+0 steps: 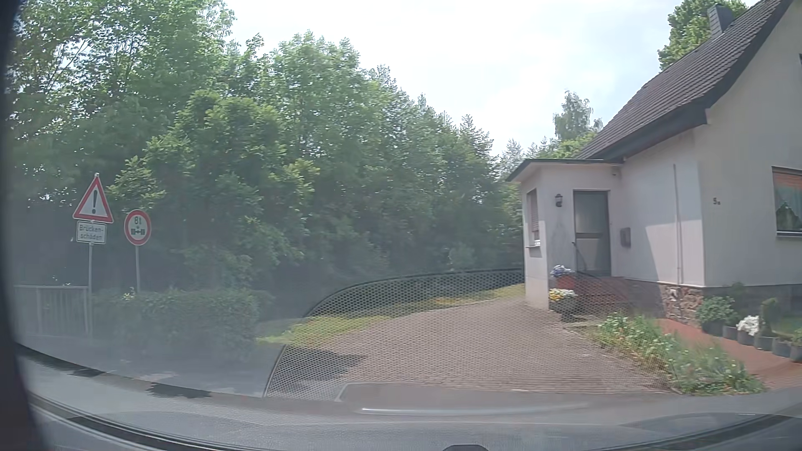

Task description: Follow the waypoints while adhering to traffic rules and regulations

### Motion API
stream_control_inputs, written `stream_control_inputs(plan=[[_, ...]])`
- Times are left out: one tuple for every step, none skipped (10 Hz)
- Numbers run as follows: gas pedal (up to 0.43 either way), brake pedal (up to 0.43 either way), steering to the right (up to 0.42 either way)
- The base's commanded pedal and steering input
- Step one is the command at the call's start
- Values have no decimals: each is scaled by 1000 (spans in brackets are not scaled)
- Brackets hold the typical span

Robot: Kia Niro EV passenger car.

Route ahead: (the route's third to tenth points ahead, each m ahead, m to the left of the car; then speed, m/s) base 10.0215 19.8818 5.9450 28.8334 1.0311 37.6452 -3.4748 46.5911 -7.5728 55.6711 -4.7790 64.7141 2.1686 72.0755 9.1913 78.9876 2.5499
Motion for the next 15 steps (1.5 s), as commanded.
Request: stream_control_inputs(plan=[[209, 0, -851], [209, 0, -851], [209, 0, -851], [209, 0, -850], [197, 0, -849], [150, 0, -847], [138, 0, -839], [118, 0, -832], [110, 0, -815], [110, 0, -790], [110, 0, -754], [98, 0, -719], [87, 0, -680], [87, 0, -640], [79, 0, -594]])
